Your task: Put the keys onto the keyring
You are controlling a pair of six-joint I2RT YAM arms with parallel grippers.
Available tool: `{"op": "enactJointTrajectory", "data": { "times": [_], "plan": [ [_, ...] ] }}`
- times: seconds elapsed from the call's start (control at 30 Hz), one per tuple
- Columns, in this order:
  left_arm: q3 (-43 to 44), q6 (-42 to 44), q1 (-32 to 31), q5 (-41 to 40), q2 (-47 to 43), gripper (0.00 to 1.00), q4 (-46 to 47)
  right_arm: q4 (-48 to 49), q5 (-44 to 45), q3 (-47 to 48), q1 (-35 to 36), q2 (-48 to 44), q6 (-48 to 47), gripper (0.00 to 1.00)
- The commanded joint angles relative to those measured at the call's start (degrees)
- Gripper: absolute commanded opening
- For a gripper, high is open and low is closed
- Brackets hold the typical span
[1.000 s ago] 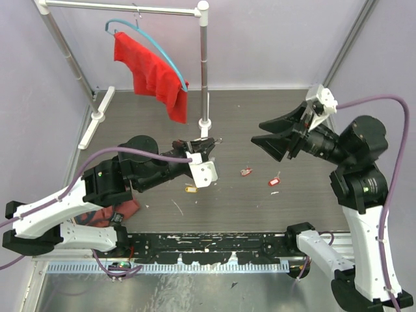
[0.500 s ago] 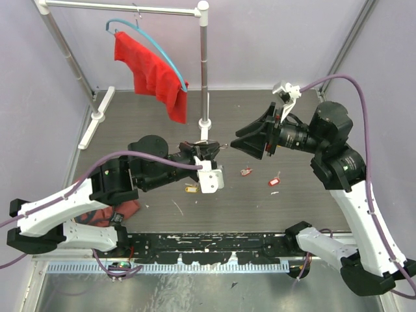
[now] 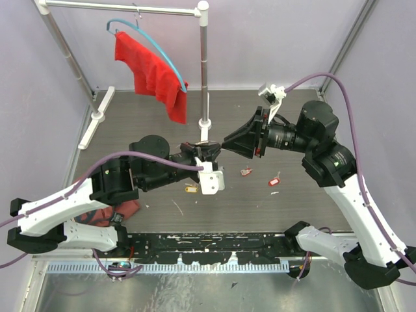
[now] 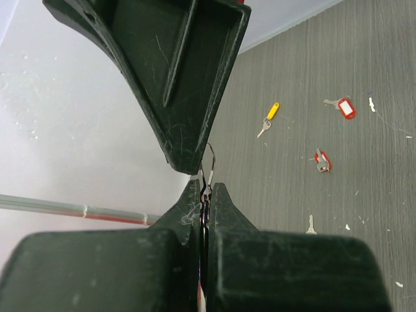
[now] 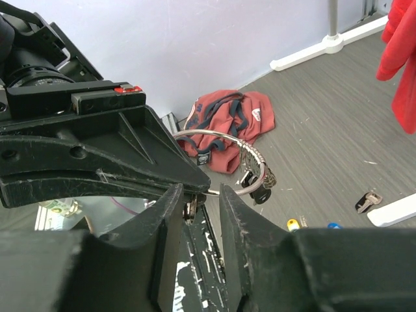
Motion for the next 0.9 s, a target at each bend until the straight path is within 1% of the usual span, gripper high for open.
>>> {"op": "enactJointTrajectory", "data": {
  "times": [0.0, 0.03, 0.2, 0.23, 0.37, 0.6, 0.63, 0.7, 0.73, 0.8, 0.87],
  "plan": [
    [2.37, 0.75, -0.37, 0.43, -0.18, 0.00, 0.08, 1.41, 0.93, 0.62, 0.98, -0.24, -0.64, 0.30],
    [2.45, 0.78, -0.47, 0.30, -0.14, 0.00, 0.03, 1.48, 0.97, 0.44, 1.03, -0.38, -0.68, 0.24],
    [2.68, 0.71, -0.48, -0.67, 0.23, 0.00, 0.01, 2.26, 1.70, -0.29, 1.10, -1.89, -1.21, 0.04],
    [2.72, 0.64, -0.47, -0.98, 0.21, 0.00, -0.01, 2.50, 1.79, -0.40, 1.09, -2.20, -1.21, 0.01],
    [2.61, 0.36, -0.56, -2.14, 0.41, 0.00, 0.15, 4.10, 2.07, -1.27, 1.12, -3.15, -0.96, 0.01],
    [2.46, -0.23, -0.54, -4.53, 0.39, 0.00, 0.43, 6.96, 6.48, -2.90, 1.12, -5.97, -1.01, 0.01],
    [2.46, -0.26, -0.53, -4.43, 0.37, 0.00, 0.45, 7.41, 6.50, -3.08, 1.13, -6.06, -0.77, 0.06],
    [2.42, -0.43, -0.56, -4.06, 0.17, 0.00, 0.56, 7.69, 6.29, -3.33, 1.06, -5.92, -0.71, 0.35],
    [2.44, -0.58, -0.58, -3.87, 0.13, 0.00, 0.62, 7.63, 6.44, -3.37, 1.11, -6.19, -1.07, 0.43],
    [2.31, -1.12, -0.61, -3.86, -0.11, 0.00, 0.92, 7.35, 8.65, -3.67, 1.12, -7.25, -2.30, 0.50],
    [1.88, -2.09, -0.56, -4.73, -0.65, 0.00, 1.74, 7.66, 13.55, -4.34, 1.07, -9.31, -3.41, 0.55]
  ]
}}
